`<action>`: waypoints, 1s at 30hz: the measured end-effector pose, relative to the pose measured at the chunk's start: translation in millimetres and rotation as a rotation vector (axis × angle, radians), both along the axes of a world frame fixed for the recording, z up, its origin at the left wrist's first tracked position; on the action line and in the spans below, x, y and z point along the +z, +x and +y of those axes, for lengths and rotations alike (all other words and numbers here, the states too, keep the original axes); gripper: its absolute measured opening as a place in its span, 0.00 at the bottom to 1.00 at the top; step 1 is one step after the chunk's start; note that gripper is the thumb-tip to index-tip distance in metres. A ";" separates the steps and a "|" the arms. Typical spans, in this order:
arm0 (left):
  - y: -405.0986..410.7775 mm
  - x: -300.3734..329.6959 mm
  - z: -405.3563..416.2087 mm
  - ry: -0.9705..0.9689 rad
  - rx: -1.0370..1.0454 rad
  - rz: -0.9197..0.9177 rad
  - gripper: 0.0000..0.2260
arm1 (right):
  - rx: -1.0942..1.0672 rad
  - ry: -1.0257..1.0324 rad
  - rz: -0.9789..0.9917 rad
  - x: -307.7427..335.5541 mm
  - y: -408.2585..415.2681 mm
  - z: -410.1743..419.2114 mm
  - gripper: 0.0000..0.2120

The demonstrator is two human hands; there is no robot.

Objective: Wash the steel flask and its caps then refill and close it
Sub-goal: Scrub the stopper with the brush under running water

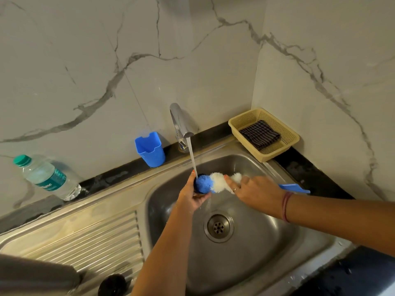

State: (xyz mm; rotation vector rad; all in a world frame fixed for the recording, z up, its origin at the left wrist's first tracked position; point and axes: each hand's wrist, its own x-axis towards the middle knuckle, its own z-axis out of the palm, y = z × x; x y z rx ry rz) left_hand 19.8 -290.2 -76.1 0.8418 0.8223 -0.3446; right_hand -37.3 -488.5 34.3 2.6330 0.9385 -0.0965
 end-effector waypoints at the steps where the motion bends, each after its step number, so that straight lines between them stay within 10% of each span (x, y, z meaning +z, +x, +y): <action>1: 0.6 -0.6 0.6 0.003 -0.005 0.006 0.15 | 0.004 0.015 -0.003 1.4 2.6 -0.3 0.29; 4: 0.1 -2.7 6.6 -0.024 -0.007 -0.026 0.13 | -0.161 0.180 0.165 3.2 12.2 1.3 0.21; 10: -6.3 -3.9 13.8 -0.045 0.021 -0.063 0.11 | -1.013 0.801 1.299 14.0 41.2 -8.5 0.09; 12: -7.1 -1.8 11.5 -0.052 0.027 -0.063 0.11 | -0.915 0.701 1.206 15.1 37.5 -8.6 0.11; 17: -6.4 -1.0 -1.7 -0.011 0.030 -0.050 0.18 | -0.046 0.043 0.282 13.4 10.4 3.1 0.21; 23: -7.9 -2.7 5.1 -0.039 0.053 -0.041 0.13 | 0.158 -0.004 -0.004 14.4 30.5 -13.5 0.30; 25: -4.2 0.7 3.2 -0.054 0.041 -0.054 0.10 | -0.065 0.142 0.095 5.5 30.5 -9.8 0.24; 30: -3.7 -1.4 6.9 -0.033 0.020 -0.058 0.12 | -0.859 0.752 1.092 -12.2 30.8 -8.1 0.12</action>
